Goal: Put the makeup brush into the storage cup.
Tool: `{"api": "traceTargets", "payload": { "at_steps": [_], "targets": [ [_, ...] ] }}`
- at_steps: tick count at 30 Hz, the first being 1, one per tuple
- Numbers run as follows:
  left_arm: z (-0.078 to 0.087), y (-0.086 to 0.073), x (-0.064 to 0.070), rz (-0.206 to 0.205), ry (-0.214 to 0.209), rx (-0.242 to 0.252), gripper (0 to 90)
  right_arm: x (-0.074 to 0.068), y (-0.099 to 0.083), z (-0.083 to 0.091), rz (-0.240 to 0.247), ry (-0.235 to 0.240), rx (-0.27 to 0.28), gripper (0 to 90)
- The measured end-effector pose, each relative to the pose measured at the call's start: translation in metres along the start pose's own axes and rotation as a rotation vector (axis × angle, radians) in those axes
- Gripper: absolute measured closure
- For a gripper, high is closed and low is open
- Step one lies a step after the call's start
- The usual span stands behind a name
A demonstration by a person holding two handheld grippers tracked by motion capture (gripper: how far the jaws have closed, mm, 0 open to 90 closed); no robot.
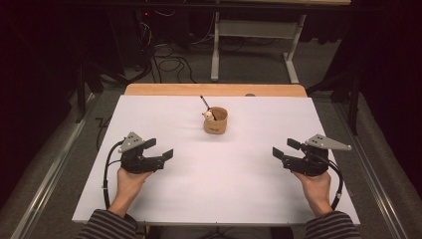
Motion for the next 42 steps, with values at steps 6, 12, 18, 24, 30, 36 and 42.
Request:
{"api": "traceTargets", "payload": {
  "at_steps": [6, 12, 18, 24, 30, 36, 42],
  "targets": [
    [0.000, 0.000, 0.000, -0.004, 0.000, 0.001, 19.5, 0.005, -0.009, -0.002, -0.021, -0.015, 0.003, 32.3],
    [0.001, 0.000, 0.001, -0.007, 0.002, 0.004, 19.3, 0.008, -0.010, 0.001, -0.029, -0.033, 0.017, 31.9],
    [0.001, 0.000, 0.002, -0.010, -0.001, 0.006, 19.2, 0.003, -0.012, -0.003, -0.011, -0.034, 0.005, 31.9],
    [0.001, 0.001, 0.001, -0.010, -0.001, 0.008, 19.2, 0.007, -0.018, -0.005, -0.036, -0.036, -0.006, 32.1],
    [0.002, 0.001, 0.002, -0.012, -0.003, 0.008, 19.2, 0.012, -0.021, 0.001, -0.082, -0.048, 0.026, 32.2],
    [0.002, 0.001, 0.003, -0.014, -0.004, 0.009, 19.2, 0.017, -0.025, 0.001, -0.116, -0.054, 0.025, 31.6],
    [0.002, 0.001, 0.003, -0.015, -0.003, 0.010, 19.2, 0.018, -0.026, 0.002, -0.124, -0.060, 0.033, 31.7]
  ]
}}
Point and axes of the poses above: each handheld gripper's, and its own axes: z roughly backward along the jaws, y roughly out of its top, x roughly to its right, the point moved 9 cm from there along -z, roughly forward along the jaws, and after that the axes turned 11 degrees about z, right-handed, at the moved point
